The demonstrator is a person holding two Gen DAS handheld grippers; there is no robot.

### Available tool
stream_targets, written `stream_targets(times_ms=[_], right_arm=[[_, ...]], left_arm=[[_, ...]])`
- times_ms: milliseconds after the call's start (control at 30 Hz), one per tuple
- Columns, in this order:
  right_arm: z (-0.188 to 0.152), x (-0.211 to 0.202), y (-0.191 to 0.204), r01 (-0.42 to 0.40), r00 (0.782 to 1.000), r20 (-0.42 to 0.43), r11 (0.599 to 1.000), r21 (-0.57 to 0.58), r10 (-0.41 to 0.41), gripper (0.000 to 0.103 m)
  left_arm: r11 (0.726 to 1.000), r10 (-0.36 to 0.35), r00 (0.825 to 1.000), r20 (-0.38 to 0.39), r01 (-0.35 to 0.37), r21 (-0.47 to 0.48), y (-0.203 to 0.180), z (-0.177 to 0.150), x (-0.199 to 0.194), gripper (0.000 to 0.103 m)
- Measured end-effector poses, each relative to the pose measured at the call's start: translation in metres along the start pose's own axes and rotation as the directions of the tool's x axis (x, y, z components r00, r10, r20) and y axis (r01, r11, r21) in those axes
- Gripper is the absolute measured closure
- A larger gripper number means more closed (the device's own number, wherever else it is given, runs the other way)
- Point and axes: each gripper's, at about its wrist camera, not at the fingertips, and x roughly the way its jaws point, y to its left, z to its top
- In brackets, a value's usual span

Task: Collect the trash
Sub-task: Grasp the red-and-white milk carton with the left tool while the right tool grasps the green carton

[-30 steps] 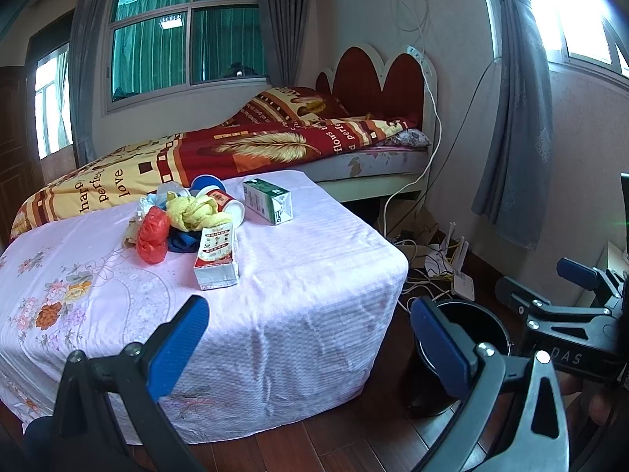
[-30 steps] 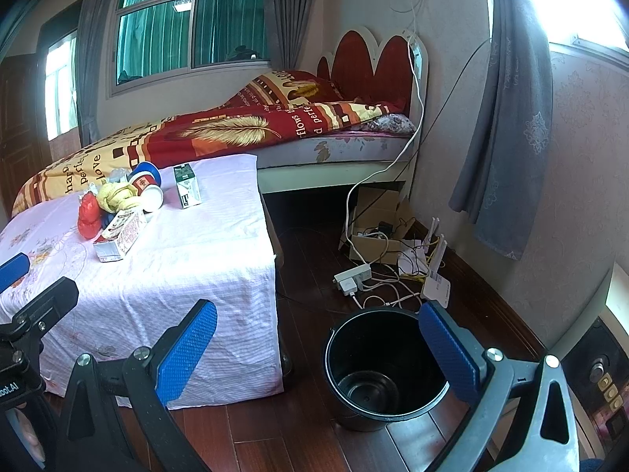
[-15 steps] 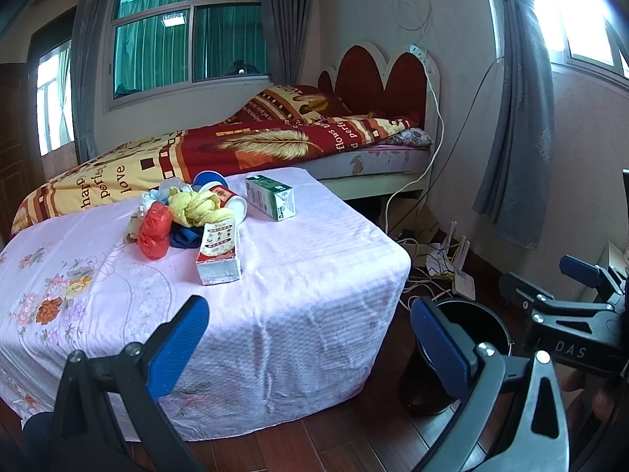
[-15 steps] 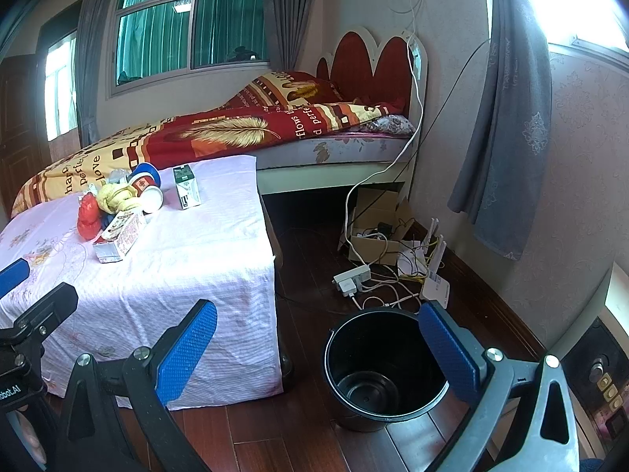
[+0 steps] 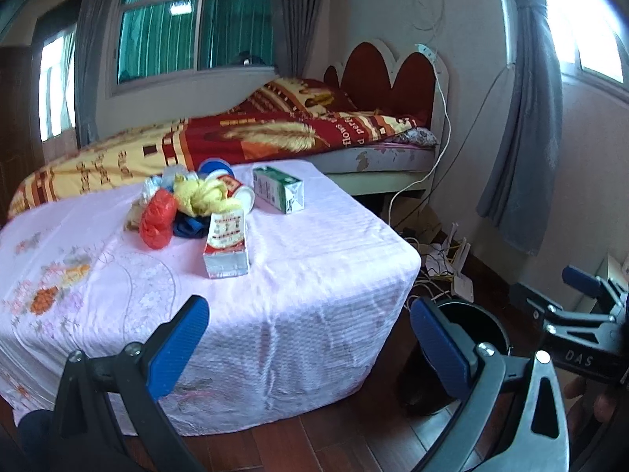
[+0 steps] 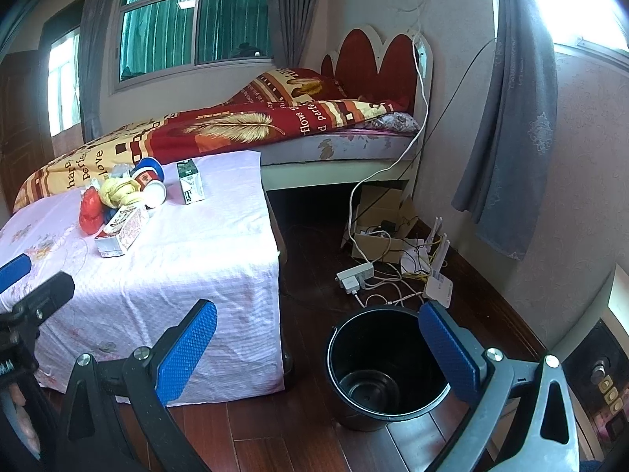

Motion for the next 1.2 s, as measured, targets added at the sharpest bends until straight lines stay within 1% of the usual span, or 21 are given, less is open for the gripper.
stream_targets(times_ms=[100,167,300,400,433,500,533,567,600,633,800,867,933,967,1000,1100,1200], right_arm=[[0.002,0.008,0.005,-0.037,0.999,-0.012,0.999,-0.009,0.037,0.0],[0.005,0.014,0.008,-0.06,0.998,-0.027,0.998,-0.012,0.06,0.0],[0.016,0.024,0.015,-0.084,0.996,-0.03,0.996,-0.031,0.083,0.0],[0.029,0.034,0.021,-0.111,0.994,-0.024,0.993,-0.033,0.111,0.0],[0.033,0.039,0.024,-0.117,0.993,-0.024,0.992,-0.04,0.116,0.0],[0.04,0.052,0.031,-0.135,0.991,-0.032,0.99,-0.049,0.133,0.001],[0.043,0.061,0.036,-0.141,0.989,-0.041,0.988,-0.055,0.139,0.004],[0.046,0.071,0.04,-0.147,0.988,-0.054,0.987,-0.062,0.144,0.006],[0.048,0.078,0.043,-0.154,0.987,-0.064,0.986,-0.064,0.15,0.011],[0.051,0.09,0.047,-0.168,0.984,-0.076,0.984,-0.064,0.163,0.013],[0.06,0.133,0.068,-0.209,0.973,-0.117,0.974,-0.089,0.198,0.015],[0.067,0.15,0.08,-0.238,0.966,-0.126,0.965,-0.11,0.224,0.019],[0.077,0.167,0.092,-0.26,0.961,-0.129,0.957,-0.131,0.244,0.02],[0.084,0.177,0.099,-0.272,0.958,-0.131,0.952,-0.14,0.254,0.02],[0.09,0.187,0.105,-0.281,0.955,-0.136,0.948,-0.148,0.262,0.021],[0.108,0.216,0.126,-0.319,0.943,-0.149,0.933,-0.165,0.296,0.022],[0.125,0.249,0.154,-0.356,0.929,-0.175,0.917,-0.181,0.326,0.022]], left_arm=[[1.0,0.009,1.0,-0.028,-0.009,-0.012,0.013,0.001,0.011,0.0],[0.999,0.037,0.999,-0.038,-0.038,-0.032,0.022,0.002,0.017,0.0],[0.997,0.054,0.996,-0.068,-0.057,-0.046,0.041,0.005,0.034,0.0],[0.994,0.092,0.995,-0.044,-0.095,-0.061,0.056,0.012,0.045,0.0],[0.993,0.091,0.995,-0.049,-0.094,-0.073,0.061,0.016,0.051,0.0],[0.991,0.096,0.995,-0.035,-0.099,-0.087,0.067,0.023,0.059,0.001],[0.991,0.106,0.994,-0.033,-0.109,-0.084,0.069,0.026,0.067,0.001],[0.991,0.104,0.994,-0.045,-0.108,-0.084,0.07,0.028,0.076,0.004],[0.991,0.097,0.994,-0.051,-0.101,-0.091,0.072,0.03,0.083,0.008],[0.991,0.09,0.994,-0.054,-0.095,-0.098,0.074,0.031,0.091,0.01],[0.988,0.088,0.991,-0.099,-0.099,-0.12,0.081,0.035,0.129,0.016],[0.986,0.086,0.99,-0.113,-0.101,-0.135,0.086,0.036,0.141,0.017],[0.985,0.072,0.987,-0.143,-0.092,-0.143,0.091,0.04,0.156,0.032],[0.985,0.042,0.984,-0.171,-0.069,-0.157,0.096,0.043,0.166,0.051],[0.983,0.03,0.984,-0.174,-0.06,-0.171,0.099,0.045,0.169,0.052],[0.982,0.046,0.985,-0.169,-0.075,-0.173,0.106,0.056,0.177,0.052],[0.982,0.038,0.987,-0.155,-0.065,-0.178,0.11,0.064,0.184,0.052]])
